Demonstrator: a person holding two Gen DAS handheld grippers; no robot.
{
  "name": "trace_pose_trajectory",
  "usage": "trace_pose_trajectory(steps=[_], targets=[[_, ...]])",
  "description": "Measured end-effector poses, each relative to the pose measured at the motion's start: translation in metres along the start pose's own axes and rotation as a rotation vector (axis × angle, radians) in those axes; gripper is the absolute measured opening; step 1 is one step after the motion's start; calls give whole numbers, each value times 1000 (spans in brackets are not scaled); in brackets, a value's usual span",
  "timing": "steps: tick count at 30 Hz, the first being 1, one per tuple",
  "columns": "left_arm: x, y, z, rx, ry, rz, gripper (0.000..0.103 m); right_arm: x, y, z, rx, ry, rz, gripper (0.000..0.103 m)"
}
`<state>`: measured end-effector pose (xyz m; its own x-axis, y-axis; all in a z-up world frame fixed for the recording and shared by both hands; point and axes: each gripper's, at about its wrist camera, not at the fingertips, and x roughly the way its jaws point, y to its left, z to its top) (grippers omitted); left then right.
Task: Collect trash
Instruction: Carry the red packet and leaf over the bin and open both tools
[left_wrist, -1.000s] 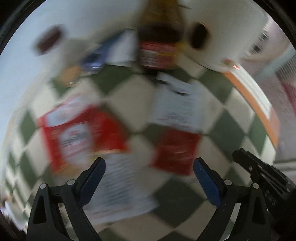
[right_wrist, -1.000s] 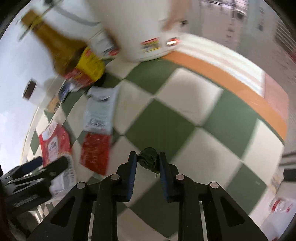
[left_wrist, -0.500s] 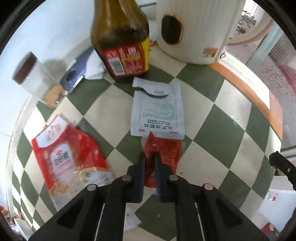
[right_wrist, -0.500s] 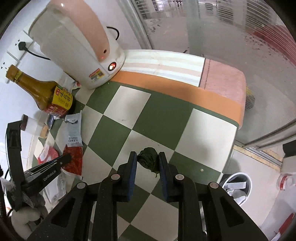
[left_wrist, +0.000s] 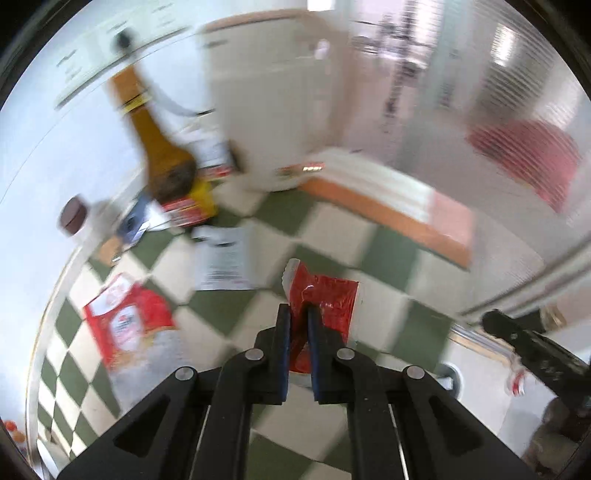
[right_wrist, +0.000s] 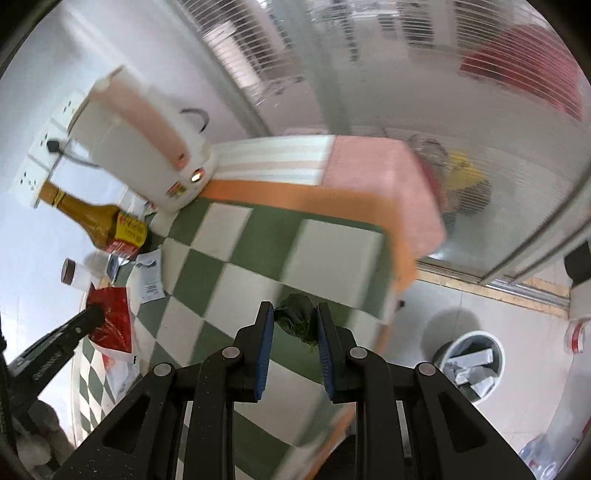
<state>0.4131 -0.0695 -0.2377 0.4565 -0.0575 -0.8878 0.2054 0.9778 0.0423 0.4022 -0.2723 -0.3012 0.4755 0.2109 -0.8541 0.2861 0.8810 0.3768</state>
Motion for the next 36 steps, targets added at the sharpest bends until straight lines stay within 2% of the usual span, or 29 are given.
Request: trace_pose_trajectory(steps=[3,7,12,15,16,20,25,31,34,36], targets=[[-4,-58,-7,85,3,-60,6,-23,-47,-14,62,-25,-22,24],[6,-138,-25,206,43,-132,6,-54,-132,-46,183,-45,-72,24],[45,-245,-69,326,160,-237,6,-70,-239,-97,338,-34,-150,24],[89,-308,-104,384,255,-280,6,-59,-311,-136,449,3,-183,24],[110,-330,-119,399,295,-295,6,-48,-340,-153,490,23,-193,24],[199,-396,-174,427,426,-312,6,7,-418,-196,581,83,-197,24],[312,-442,-232,442,539,-297,6,114,-502,-244,625,160,-181,24],[414,-471,-286,459,613,-237,6,223,-553,-276,606,228,-174,24],[434,-470,-300,475,631,-225,6,252,-569,-288,607,252,-169,24],[440,-470,-305,476,641,-217,10,262,-574,-295,609,268,-160,25]])
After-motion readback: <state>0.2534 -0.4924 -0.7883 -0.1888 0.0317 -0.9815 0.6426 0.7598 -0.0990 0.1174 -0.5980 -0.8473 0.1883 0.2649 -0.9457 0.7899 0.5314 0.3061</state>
